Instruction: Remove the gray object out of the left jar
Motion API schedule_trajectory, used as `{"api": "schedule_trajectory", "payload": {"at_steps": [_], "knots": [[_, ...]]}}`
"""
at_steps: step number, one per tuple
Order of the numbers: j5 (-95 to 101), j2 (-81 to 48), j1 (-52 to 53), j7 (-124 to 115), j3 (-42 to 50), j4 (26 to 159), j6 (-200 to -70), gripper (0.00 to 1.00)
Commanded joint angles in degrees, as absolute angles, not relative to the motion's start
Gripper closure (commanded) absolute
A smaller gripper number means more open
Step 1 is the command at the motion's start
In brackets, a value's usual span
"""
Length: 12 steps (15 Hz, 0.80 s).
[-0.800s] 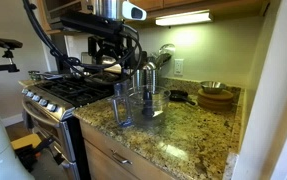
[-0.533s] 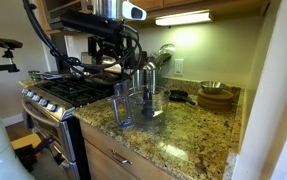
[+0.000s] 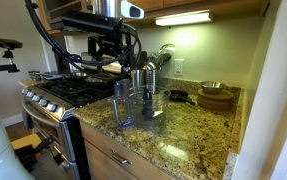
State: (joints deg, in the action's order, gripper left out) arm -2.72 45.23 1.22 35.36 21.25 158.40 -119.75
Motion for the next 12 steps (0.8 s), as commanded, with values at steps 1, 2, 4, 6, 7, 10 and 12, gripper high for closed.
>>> {"api": "schedule_trajectory", "payload": {"at_steps": [1, 2, 4, 6, 7, 10, 12], "knots": [[-2.88, 40.42, 1.51, 32.72, 17.31, 155.59, -122.79, 0.0], [-2.46, 38.98, 1.67, 32.25, 16.25, 154.66, -123.51, 0.0], [-1.68, 36.12, 1.82, 31.74, 14.42, 152.77, -124.94, 0.0], [-1.33, 32.05, 2.05, 31.65, 13.07, 150.41, -126.56, 0.0], [-1.05, 30.38, 1.89, 31.56, 12.43, 149.49, -127.36, 0.0], [-1.15, 23.58, 1.7, 31.13, 11.01, 145.7, -129.99, 0.0], [-1.72, 19.85, 1.78, 30.39, 10.1, 143.17, -131.45, 0.0]]}}
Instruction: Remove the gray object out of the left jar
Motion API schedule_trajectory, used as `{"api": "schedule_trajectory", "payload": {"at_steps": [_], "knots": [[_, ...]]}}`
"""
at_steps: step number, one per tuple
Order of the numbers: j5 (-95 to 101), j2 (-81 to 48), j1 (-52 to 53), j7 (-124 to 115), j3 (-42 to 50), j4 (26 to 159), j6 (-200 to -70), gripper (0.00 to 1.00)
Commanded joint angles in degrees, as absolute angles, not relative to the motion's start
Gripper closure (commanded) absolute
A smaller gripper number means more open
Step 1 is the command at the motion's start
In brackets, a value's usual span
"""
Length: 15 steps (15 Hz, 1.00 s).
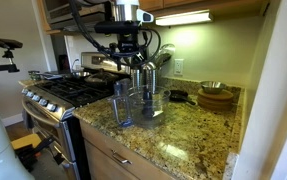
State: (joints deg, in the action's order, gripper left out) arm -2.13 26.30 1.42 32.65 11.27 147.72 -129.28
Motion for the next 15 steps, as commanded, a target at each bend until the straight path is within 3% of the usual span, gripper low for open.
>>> {"api": "schedule_trajectory", "payload": {"at_steps": [1, 15], "knots": [[-1.24, 18.04, 1.5, 29.45, 9.3, 142.02, -132.85, 0.0], [-2.13, 11.44, 0.61, 29.39, 8.5, 139.81, -136.16, 0.0]]}}
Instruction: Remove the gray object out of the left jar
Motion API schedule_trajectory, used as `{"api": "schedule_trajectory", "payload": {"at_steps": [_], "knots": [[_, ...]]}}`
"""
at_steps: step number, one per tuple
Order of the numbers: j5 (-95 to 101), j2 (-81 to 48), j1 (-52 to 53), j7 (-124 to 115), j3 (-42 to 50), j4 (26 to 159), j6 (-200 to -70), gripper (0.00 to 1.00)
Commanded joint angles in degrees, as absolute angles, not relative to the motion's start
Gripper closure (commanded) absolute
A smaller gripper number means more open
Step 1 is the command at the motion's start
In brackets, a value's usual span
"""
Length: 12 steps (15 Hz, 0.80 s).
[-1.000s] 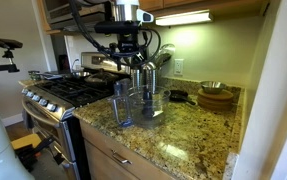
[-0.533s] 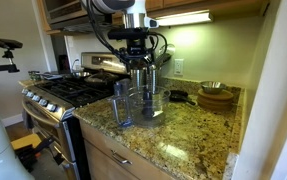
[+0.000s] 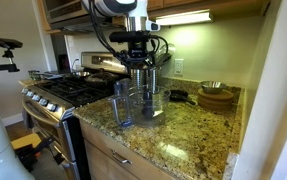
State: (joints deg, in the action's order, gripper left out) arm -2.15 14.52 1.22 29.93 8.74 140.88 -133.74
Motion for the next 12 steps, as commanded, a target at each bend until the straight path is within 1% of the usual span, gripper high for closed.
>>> {"api": "schedule_trajectory", "payload": {"at_steps": [1, 12], "knots": [[-2.06, 10.27, 0.55, 29.5, 8.43, 139.98, -137.72, 0.0], [0.45, 2.39, -1.24, 28.27, 7.31, 138.82, -143.56, 0.0]]}}
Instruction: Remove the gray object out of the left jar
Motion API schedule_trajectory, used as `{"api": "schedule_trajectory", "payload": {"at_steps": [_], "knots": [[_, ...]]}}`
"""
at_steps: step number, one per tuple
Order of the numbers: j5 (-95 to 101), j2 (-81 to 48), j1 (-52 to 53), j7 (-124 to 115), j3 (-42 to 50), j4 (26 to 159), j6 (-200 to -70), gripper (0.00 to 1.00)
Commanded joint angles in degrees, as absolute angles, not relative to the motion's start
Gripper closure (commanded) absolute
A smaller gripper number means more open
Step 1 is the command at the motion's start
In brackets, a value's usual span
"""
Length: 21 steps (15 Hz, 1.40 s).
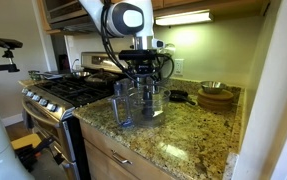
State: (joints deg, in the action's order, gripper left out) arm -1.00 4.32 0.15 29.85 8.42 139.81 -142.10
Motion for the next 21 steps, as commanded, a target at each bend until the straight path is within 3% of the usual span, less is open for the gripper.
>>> {"api": "schedule_trajectory", "payload": {"at_steps": [1, 8, 10, 17, 18, 21], "knots": [[0.15, 1.58, -1.31, 28.54, 7.22, 138.6, -143.99, 0.0], [1.59, -1.69, -1.76, 27.5, 6.29, 137.31, -145.3, 0.0], [2.54, -2.02, -1.86, 26.96, 6.21, 137.07, -145.32, 0.27], [3.56, -2.19, -2.42, 26.08, 5.89, 136.55, -145.06, 0.74], [3.38, -2.07, -2.41, 26.13, 5.83, 136.55, -144.87, 0.8], [3.06, -0.86, -2.35, 25.93, 5.7, 136.8, -143.56, 0.81]]}}
